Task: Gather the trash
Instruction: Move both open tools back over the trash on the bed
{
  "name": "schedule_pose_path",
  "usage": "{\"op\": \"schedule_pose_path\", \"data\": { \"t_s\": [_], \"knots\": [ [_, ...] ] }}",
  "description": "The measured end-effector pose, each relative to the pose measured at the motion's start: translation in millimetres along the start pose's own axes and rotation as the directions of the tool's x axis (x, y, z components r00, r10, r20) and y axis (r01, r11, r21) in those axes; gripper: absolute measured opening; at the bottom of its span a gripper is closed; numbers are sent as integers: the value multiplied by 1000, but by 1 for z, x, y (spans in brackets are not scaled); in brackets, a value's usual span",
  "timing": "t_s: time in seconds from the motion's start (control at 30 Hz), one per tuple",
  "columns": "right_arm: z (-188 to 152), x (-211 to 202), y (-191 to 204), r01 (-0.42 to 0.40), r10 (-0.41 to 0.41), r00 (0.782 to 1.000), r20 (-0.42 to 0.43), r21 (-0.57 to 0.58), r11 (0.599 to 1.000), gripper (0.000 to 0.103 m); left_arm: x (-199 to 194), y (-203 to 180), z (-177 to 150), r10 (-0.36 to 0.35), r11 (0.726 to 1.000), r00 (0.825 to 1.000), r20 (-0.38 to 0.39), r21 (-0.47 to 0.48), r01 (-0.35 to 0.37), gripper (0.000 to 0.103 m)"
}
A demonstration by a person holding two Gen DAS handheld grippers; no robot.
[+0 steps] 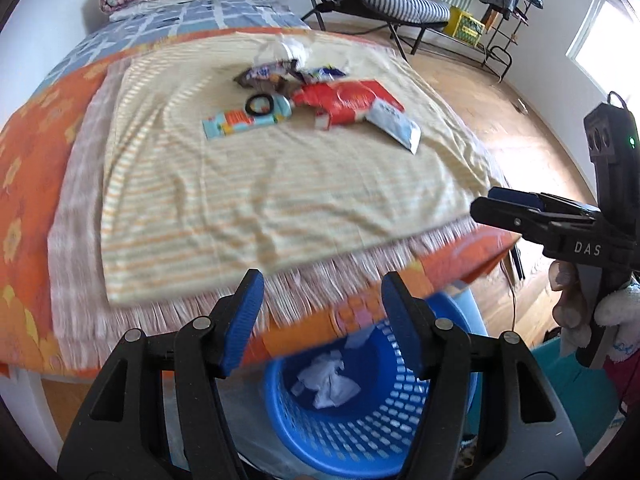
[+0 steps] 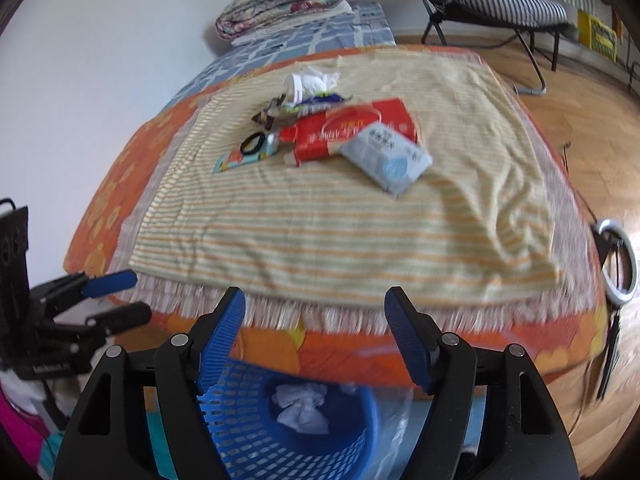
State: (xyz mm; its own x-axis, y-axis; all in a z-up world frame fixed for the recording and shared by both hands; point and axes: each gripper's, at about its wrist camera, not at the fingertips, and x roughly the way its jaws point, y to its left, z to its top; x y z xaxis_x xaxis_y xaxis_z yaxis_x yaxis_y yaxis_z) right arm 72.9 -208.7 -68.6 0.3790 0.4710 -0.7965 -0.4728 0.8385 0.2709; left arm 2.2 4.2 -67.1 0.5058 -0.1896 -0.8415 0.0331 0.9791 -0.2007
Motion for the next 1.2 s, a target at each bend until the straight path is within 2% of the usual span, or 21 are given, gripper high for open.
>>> {"op": "schedule_pose_path", "data": {
  "t_s": [0.1, 0.33, 0.57, 0.7, 0.87, 0.93, 1.0, 1.17, 1.2],
  "knots": [
    [15, 4, -6, 17, -17, 1000, 7, -39, 999, 72, 4, 6, 15, 1, 1000, 1000, 8, -6, -1, 63],
    [53, 24, -31, 35, -35, 999, -8, -27, 999, 72, 16, 24, 53, -7, 1000, 999, 35, -28, 8, 63],
    [82, 55, -49, 28, -31, 998, -55, -39, 999, 72, 38, 38, 88, -2, 999, 999, 40, -35, 3, 63],
    [92, 73, -57, 23, -28, 996, -86, -54, 998, 72, 58, 49, 108, -8, 999, 1000, 22, -50, 9, 51],
    [104, 88, -66, 1, -5, 995, -103, -31, 1000, 72, 85, 67, 131, -20, 995, 1000, 12, -97, 21, 50],
    [107, 94, -66, -8, 5, 994, -106, -31, 1000, 72, 94, 71, 137, -25, 994, 1000, 6, -110, 26, 43],
    [110, 99, -66, -18, 14, 993, -115, -34, 999, 72, 104, 77, 143, -37, 991, 999, -6, -129, 36, 42],
    [115, 108, -60, -12, 3, 993, -120, -79, 997, 72, 123, 81, 153, -30, 992, 999, -22, -123, 27, 41],
    [116, 109, -59, -11, 1, 992, -122, -89, 996, 72, 126, 81, 155, -23, 993, 999, -24, -114, 20, 38]
  ]
}}
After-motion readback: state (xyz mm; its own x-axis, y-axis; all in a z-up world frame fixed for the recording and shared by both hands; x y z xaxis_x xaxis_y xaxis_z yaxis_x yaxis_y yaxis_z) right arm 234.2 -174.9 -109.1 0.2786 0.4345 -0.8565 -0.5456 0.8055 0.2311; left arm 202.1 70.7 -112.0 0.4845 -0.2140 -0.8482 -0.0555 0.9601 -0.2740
